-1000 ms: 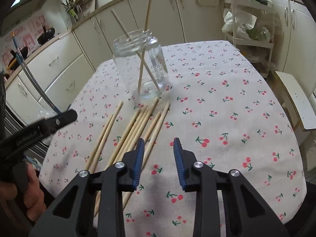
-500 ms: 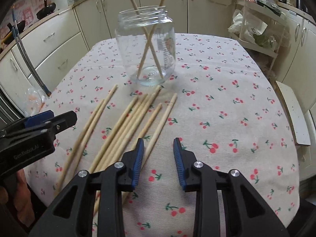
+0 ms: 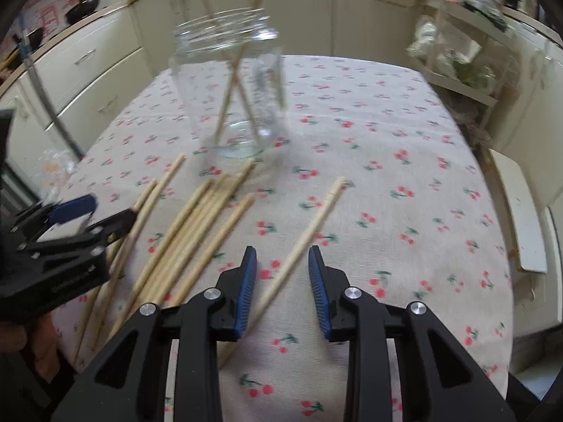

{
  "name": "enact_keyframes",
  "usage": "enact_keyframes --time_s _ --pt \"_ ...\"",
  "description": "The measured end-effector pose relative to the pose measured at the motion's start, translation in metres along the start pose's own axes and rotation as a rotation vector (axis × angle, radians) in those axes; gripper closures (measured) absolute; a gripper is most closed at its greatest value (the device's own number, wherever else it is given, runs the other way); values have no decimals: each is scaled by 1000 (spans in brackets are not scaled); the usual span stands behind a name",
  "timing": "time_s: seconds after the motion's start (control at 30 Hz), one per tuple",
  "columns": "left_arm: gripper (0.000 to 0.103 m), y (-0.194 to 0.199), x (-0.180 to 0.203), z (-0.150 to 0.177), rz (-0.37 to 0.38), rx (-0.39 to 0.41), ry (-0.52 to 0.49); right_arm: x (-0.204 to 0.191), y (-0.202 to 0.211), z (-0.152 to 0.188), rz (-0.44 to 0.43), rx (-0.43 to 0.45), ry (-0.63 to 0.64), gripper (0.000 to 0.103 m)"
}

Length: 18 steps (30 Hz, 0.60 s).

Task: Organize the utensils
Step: 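Lower the left gripper onto another chopstick and close on it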

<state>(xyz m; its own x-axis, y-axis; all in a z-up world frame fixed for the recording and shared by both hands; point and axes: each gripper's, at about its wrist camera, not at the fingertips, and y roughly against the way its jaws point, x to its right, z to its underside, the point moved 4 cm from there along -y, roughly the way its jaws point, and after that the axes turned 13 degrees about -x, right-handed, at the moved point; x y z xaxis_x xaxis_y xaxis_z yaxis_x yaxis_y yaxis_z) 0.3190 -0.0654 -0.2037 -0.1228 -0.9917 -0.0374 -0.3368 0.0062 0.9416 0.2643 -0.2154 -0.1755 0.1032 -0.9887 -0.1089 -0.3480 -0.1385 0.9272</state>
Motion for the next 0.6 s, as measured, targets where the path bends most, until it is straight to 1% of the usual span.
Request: enact_keyframes --time_s 0.07,0.1,0.2,0.27,0.3,0.33,0.37,0.43,0.47,0.5,0.53,0.6 --pt "38 1 -7 -1 -6 -2 23 -5 0 0 -14 -11 38 72" --pt "39 1 -10 -1 -4 -5 36 -4 1 1 -25 -17 34 72" --pt "39 1 -13 -1 8 -6 43 8 2 -2 -29 -21 -26 72" --pt "39 0 -9 -3 2 -4 27 11 -1 -6 -25 -27 -45 72" --pt "41 0 -7 -4 0 -3 15 11 -1 -7 -19 -29 -47 72" --pt "46 -1 -4 -6 0 0 7 10 -3 -10 -7 -33 -47 72" --pt "48 -1 -2 -8 0 1 4 8 -4 -12 2 -34 -43 72" --pt "65 0 2 -11 7 7 -2 4 -6 -14 22 -28 -32 73" --pt "68 -1 3 -12 10 7 -5 2 -7 -14 30 -26 -23 78" --pt "76 -1 3 -13 17 5 -8 2 -6 -14 27 -27 -21 91" --pt "81 -1 3 -13 21 4 -9 2 -6 -12 9 -35 -21 91" --pt "83 -1 3 -13 38 -6 -13 4 -4 -10 5 -44 -14 92"
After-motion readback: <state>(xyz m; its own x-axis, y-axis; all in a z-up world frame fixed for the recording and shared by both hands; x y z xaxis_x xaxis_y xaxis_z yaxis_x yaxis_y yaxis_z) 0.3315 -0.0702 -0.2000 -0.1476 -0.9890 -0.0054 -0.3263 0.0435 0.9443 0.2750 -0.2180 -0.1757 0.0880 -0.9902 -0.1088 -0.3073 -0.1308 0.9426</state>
